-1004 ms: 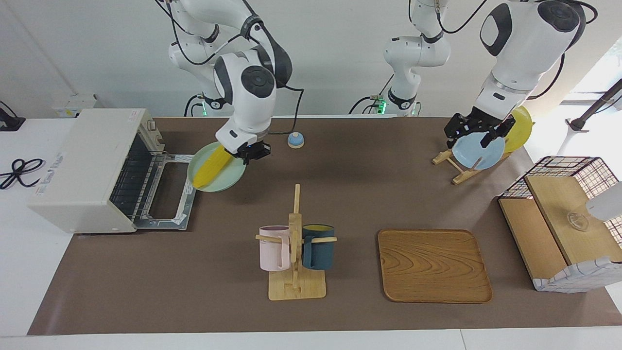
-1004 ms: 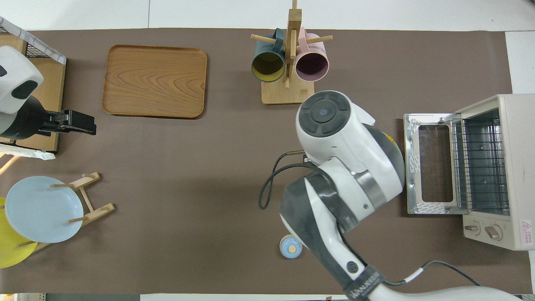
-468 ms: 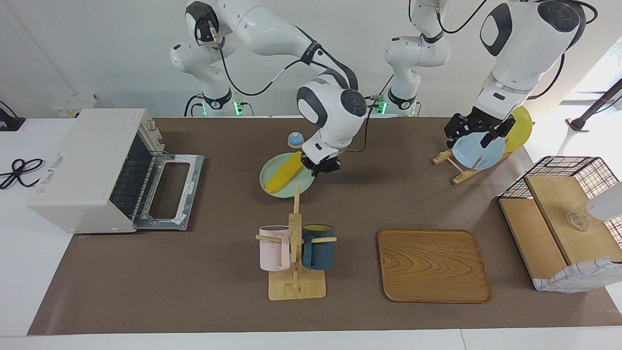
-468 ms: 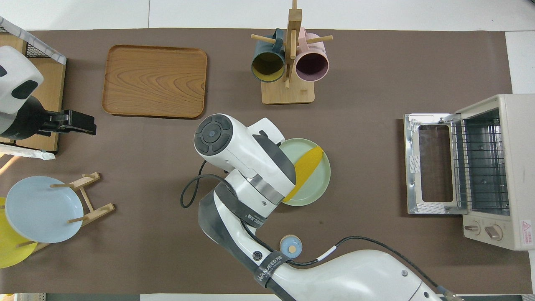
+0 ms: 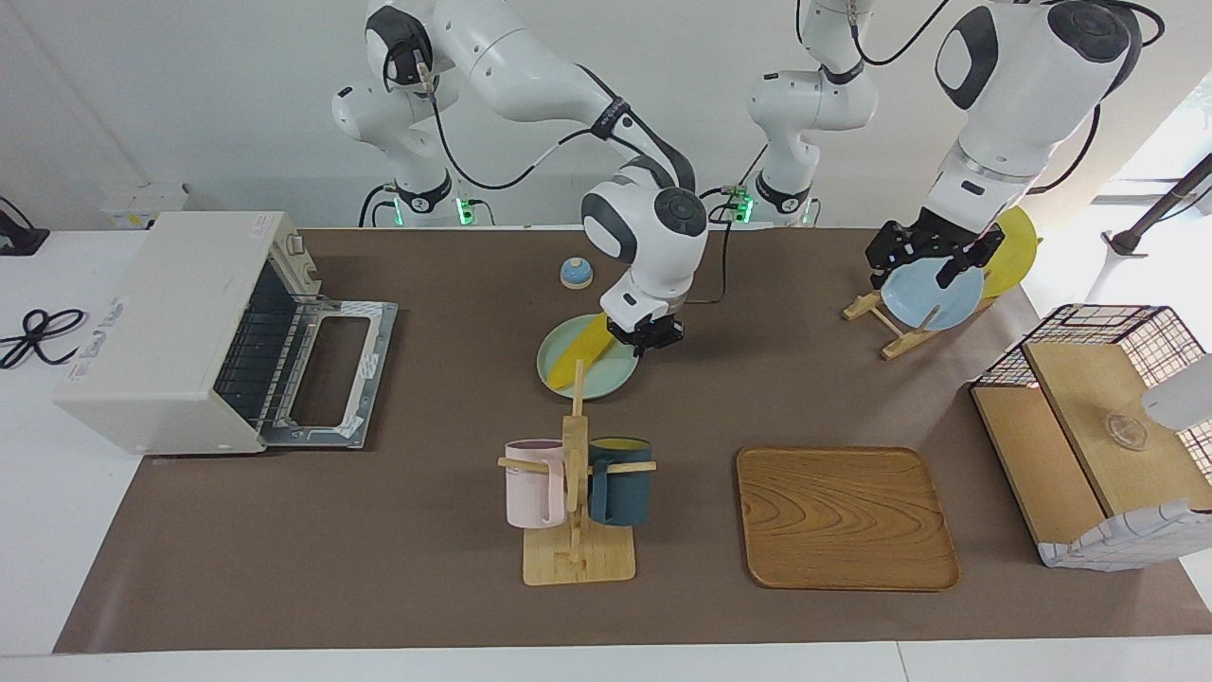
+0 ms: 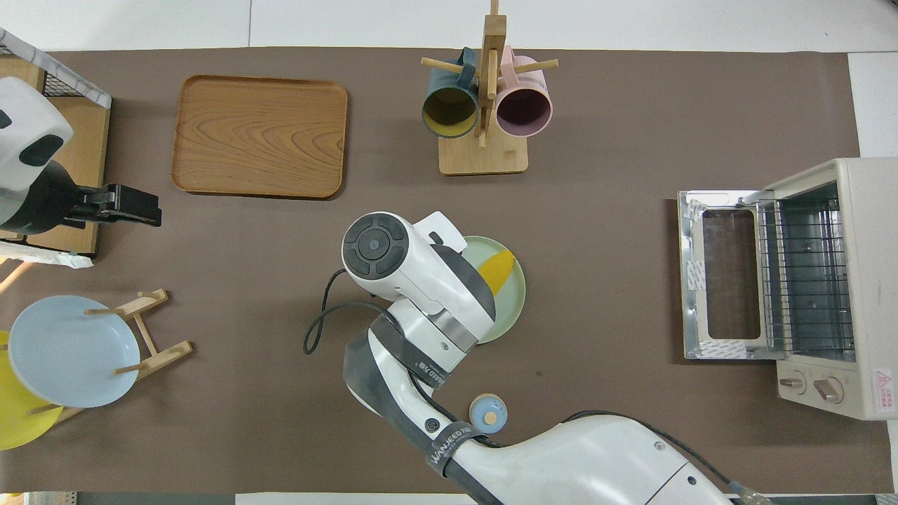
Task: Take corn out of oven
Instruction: 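Release the green plate and lift the right gripper away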
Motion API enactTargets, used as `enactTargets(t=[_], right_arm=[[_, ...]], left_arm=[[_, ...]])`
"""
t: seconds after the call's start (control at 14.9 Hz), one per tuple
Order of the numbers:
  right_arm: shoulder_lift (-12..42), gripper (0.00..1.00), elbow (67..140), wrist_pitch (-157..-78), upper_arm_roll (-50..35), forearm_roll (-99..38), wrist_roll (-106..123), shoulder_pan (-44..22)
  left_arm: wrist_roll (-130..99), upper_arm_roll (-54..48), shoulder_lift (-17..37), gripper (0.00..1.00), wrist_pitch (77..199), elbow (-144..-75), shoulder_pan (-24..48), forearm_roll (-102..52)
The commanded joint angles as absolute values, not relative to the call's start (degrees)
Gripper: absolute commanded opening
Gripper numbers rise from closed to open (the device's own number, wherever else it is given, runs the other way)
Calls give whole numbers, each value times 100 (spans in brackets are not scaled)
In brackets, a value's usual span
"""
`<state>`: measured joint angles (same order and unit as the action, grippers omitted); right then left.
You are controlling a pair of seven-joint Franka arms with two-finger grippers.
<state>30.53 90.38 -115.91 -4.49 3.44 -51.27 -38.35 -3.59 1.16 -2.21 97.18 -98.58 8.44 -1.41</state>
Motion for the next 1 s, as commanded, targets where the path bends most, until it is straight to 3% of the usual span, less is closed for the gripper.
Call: enactTargets(t=[0.0,0.27,0.47,0.67,0.94], right_arm=[[2804,0,9422,-11865,-527,211,-5194,-3753],[2830,27,9142,-11901,-527,88,-5160,-3709],[2865,39,8912,-11865,-527,132,-4958,-3656],[2699,31,8895,-11341,-475,246,-4765,-3543],[1875,1,9393,-10214,-475,597,-4027,-2859]], left_arm=[[-351,70,-290,100,9721,-9905,773,-44],[-360,70,-290,100,9765,-9914,782,-44],[-360,70,-290,100,9782,-9914,782,-44],[-343,62,-290,100,9817,-9932,826,-44],[-334,18,-290,100,9949,-9958,1089,-88]])
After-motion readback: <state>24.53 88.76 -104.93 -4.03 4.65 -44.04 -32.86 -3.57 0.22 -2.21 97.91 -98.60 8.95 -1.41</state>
